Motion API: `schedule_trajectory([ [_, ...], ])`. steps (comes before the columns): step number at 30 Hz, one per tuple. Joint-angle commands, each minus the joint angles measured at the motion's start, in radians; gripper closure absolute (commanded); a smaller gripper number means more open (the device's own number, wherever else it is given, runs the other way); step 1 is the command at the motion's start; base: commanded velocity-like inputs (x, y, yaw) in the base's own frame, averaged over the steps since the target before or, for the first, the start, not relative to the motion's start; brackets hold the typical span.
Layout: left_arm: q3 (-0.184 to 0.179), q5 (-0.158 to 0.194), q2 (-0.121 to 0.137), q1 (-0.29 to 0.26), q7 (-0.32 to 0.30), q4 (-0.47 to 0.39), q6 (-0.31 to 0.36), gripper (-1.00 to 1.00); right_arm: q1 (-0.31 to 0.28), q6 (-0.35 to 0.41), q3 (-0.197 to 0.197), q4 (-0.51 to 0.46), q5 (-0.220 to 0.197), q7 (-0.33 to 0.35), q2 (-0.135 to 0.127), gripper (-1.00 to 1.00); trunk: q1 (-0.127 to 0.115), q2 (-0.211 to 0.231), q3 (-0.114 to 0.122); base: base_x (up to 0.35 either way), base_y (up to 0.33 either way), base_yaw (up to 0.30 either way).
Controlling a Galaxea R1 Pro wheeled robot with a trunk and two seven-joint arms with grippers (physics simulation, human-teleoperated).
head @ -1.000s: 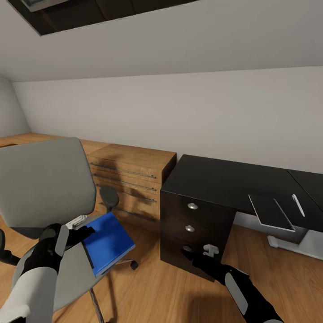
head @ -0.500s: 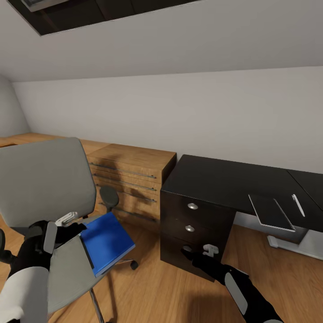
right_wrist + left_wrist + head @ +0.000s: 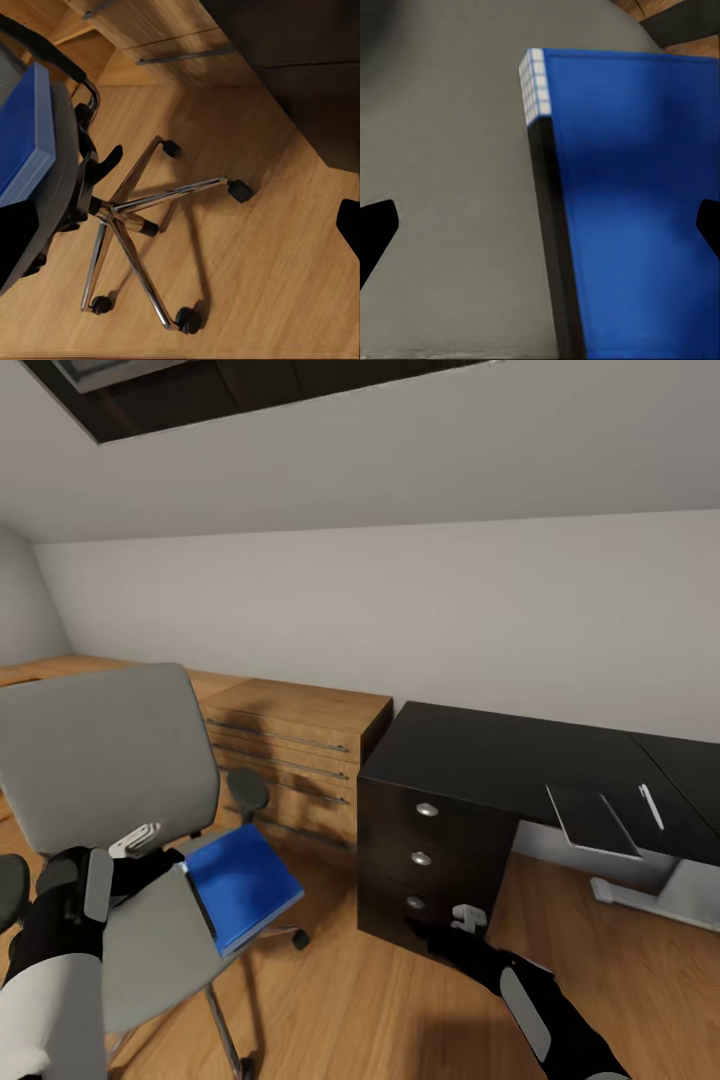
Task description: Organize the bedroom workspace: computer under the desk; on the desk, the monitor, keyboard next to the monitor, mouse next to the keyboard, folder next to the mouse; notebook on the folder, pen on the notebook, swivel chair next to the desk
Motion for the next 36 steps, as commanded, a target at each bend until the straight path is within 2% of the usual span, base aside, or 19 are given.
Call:
schedule_trajectory([
  [1,0.001,0.01,0.0,-0.001,0.008,0.0,0.004,-1.0,0.0,0.008,0.001,-0.001,-0.01,0.0,-0.001,-1.0,-0.001,0.0,-0.001,-0.252,0.0,0.0],
  [13,0.001,0.01,-0.005,-0.001,0.008,0.028,0.004,-1.0,0.0,0.008,0.001,-0.001,-0.01,0.0,-0.001,-1.0,-0.001,0.0,-0.001,-0.054,0.0,0.0],
  [14,0.001,0.01,-0.006,-0.001,0.008,0.067,0.0,-1.0,0.0,0.01,0.002,-0.002,-0.011,-0.008,0.005,-1.0,-0.001,0.0,-0.001,0.0,0.0,0.146],
  [17,0.001,0.01,-0.006,-0.001,0.008,0.071,0.0,-1.0,0.0,0.021,0.001,-0.002,-0.012,-0.009,0.012,-1.0,-0.001,0.0,-0.003,0.0,0.0,0.182],
  [18,0.001,0.01,-0.006,-0.001,0.008,0.08,0.0,-1.0,0.0,0.038,-0.003,-0.002,-0.012,-0.009,0.025,-1.0,-0.001,0.0,-0.004,0.0,0.0,0.216],
  [20,0.001,0.01,-0.006,-0.001,0.008,0.087,0.0,-1.0,0.0,0.048,-0.007,-0.002,-0.02,-0.009,0.034,-1.0,-0.001,0.0,-0.006,0.0,0.0,0.227],
  [26,0.001,0.01,-0.006,-0.001,0.008,0.09,0.0,-1.0,0.0,0.05,-0.007,-0.002,-0.026,-0.002,0.031,-1.0,-0.001,0.0,-0.01,-0.033,-0.002,0.147],
  [36,0.0,0.01,-0.007,-0.001,0.008,0.099,0.0,-1.0,0.0,0.043,-0.007,-0.002,-0.026,0.0,0.028,-1.0,-0.001,0.0,-0.01,-0.226,-0.041,0.014],
])
